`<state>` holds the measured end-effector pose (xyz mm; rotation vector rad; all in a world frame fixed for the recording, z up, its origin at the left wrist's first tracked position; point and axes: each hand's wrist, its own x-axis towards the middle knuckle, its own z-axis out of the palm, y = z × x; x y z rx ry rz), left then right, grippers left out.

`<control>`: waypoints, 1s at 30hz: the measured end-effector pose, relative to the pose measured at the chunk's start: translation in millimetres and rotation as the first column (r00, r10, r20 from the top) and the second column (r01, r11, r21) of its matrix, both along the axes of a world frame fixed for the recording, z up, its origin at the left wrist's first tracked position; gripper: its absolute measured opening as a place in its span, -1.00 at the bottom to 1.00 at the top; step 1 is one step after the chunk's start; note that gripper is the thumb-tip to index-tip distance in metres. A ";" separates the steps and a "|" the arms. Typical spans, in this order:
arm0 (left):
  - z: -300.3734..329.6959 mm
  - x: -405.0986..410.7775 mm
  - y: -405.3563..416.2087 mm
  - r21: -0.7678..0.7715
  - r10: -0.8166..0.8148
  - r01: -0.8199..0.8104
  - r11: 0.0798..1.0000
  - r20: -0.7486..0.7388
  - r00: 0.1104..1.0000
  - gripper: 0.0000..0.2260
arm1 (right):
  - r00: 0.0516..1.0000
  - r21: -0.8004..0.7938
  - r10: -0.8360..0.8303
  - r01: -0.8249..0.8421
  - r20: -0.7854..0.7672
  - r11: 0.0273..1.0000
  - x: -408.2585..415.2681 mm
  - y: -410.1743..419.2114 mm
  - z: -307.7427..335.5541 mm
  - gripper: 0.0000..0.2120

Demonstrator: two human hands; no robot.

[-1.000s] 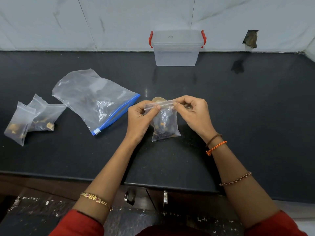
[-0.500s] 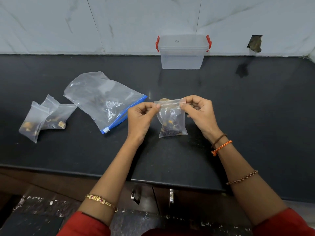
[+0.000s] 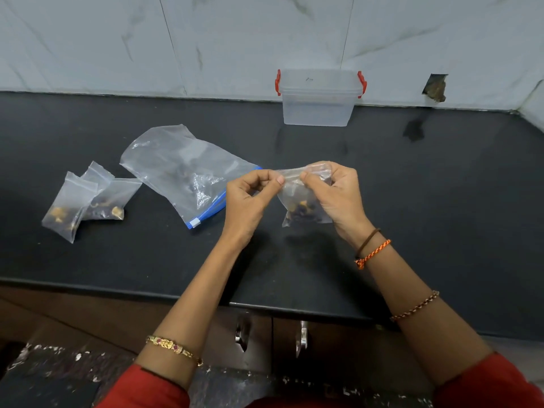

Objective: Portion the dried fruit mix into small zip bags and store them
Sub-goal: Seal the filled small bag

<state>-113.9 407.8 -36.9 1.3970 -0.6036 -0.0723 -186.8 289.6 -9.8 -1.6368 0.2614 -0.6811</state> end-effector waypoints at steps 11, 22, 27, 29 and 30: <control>22.8 39.4 113.9 0.032 0.203 -0.207 0.978 0.093 0.975 -0.90 | 0.970 -0.001 0.243 -0.243 -0.010 0.970 56.8 107.4 25.3 -0.71; 19.1 100.0 244.4 0.238 0.410 -0.433 0.869 0.142 0.901 -0.82 | 0.881 0.190 0.407 -0.368 -0.242 0.910 147.3 226.5 1.7 -0.82; 10.0 129.5 255.0 0.286 0.551 -0.551 0.784 0.088 0.830 -0.86 | 0.929 -0.046 0.216 -0.241 -0.302 0.969 183.3 237.1 -7.8 -0.76; 5.6 137.4 253.6 0.313 0.581 -0.574 0.757 0.079 0.810 -0.89 | 0.937 -0.152 0.161 -0.216 -0.309 0.964 190.6 237.3 -8.0 -0.76; 1.8 140.5 253.0 0.329 0.600 -0.587 0.739 0.073 0.797 -0.90 | 0.938 -0.195 0.145 -0.213 -0.314 0.957 194.1 238.3 -9.8 -0.80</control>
